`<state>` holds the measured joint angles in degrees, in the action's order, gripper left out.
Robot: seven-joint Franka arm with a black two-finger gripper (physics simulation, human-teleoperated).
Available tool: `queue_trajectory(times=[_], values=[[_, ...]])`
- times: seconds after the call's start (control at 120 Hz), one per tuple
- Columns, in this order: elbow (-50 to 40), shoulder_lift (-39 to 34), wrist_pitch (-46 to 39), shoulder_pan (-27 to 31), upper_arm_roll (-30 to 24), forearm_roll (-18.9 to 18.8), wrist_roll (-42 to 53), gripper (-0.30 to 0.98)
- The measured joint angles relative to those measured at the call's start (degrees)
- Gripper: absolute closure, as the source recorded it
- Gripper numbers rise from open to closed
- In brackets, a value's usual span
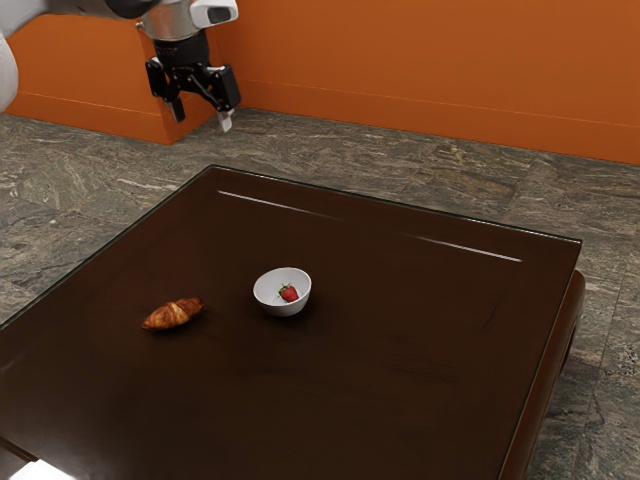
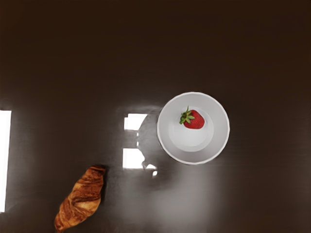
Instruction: Take strawberry from the bowl
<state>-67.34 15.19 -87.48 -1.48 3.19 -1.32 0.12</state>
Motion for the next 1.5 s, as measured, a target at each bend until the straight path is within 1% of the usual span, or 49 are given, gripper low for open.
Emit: queue_trajectory(times=[0.125,0.2,0.267,0.383,0.458,0.55,0.592,0.667,0.825,0.942,1.075,1.133,1.325,1.5], values=[[0.05,0.0,0.19,0.0,-0.05,0.02,-0.02,0.0],[-0.05,1.05,-1.05,0.08,-1.23,1.37,-2.89,0.0],[-0.12,6.3,-6.14,-0.2,-2.16,0.78,-6.85,0.0],[0.15,16.47,-15.94,-0.09,-2.13,0.09,-12.69,0.0],[0.32,20.45,-21.65,-0.02,-2.31,0.08,-16.3,0.0],[-0.34,23.27,-26.46,-0.17,-2.51,2.45,-21.31,0.0],[-1.89,23.64,-28.1,-0.18,-2.5,3.78,-23.38,0.0],[-8.24,22.44,-32.18,-0.19,-2.4,6.42,-26.7,0.0],[-11.68,22.06,-37.34,-0.24,-2.48,9.44,-32.72,0.0],[-16.85,19.45,-38.15,-0.27,-2.18,10.33,-37.17,0.0],[-20.96,17.19,-35.92,-0.28,-0.84,10.28,-41.84,0.01],[-22.23,17.02,-35.29,-0.27,-0.59,10.08,-43.6,0.05],[-22.56,18.06,-34.31,-0.94,-0.54,9.78,-48.46,0.31],[-21.72,20.17,-35.58,-1.07,-0.76,9.96,-51.84,0.43]])
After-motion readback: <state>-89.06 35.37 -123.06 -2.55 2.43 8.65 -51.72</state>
